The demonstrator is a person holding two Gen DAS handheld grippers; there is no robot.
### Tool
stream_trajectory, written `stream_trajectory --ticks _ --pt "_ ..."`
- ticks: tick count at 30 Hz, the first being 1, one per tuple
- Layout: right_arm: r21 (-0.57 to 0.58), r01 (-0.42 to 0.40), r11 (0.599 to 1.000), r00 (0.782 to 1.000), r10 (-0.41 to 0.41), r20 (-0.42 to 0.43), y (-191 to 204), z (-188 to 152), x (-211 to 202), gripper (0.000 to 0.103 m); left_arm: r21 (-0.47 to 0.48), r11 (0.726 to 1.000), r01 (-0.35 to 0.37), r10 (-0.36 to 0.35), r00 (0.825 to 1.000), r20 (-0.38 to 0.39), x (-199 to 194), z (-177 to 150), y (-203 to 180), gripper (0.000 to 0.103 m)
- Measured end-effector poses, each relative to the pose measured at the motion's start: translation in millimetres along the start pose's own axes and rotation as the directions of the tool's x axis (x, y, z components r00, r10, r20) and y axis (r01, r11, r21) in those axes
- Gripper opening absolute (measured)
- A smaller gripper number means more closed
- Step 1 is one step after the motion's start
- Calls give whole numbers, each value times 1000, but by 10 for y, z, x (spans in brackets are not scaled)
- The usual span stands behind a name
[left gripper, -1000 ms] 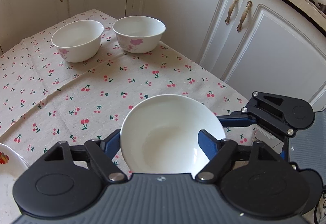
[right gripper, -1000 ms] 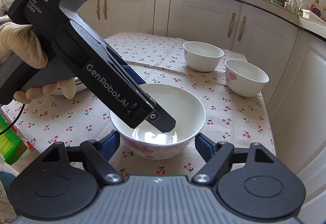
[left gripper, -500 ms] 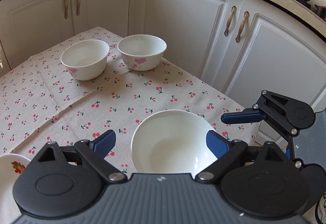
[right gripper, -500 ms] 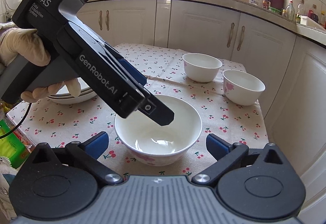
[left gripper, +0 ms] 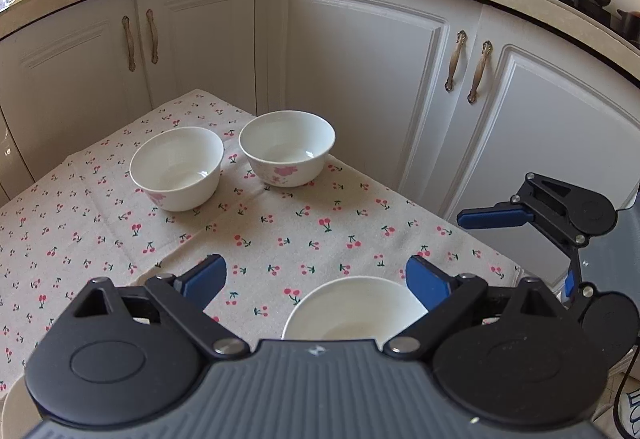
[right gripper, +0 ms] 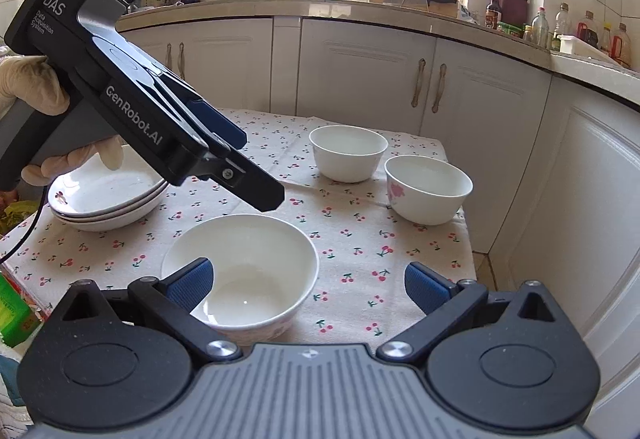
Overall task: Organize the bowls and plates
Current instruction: 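Lower the pink-flower bowl onto the table and open the left gripper, then move the left gripper to a plain white bowl's rim and close it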
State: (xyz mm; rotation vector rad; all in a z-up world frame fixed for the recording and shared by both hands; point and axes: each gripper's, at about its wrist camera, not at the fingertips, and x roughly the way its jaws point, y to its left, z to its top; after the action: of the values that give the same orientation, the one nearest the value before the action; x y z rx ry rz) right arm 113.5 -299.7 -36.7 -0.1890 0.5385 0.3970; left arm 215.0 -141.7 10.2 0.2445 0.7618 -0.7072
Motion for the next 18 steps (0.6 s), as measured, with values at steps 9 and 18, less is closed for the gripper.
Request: stream_trajectory --ticks 9,18 --pt "-15 36 999 999 -36 -6 -345 48 190 103 -1 1000 7 -7 1000 -8 253 349 99 96" --pt "-36 37 999 999 -38 -25 -685 104 511 103 22 1000 13 -12 999 -36 671 658 199 96"
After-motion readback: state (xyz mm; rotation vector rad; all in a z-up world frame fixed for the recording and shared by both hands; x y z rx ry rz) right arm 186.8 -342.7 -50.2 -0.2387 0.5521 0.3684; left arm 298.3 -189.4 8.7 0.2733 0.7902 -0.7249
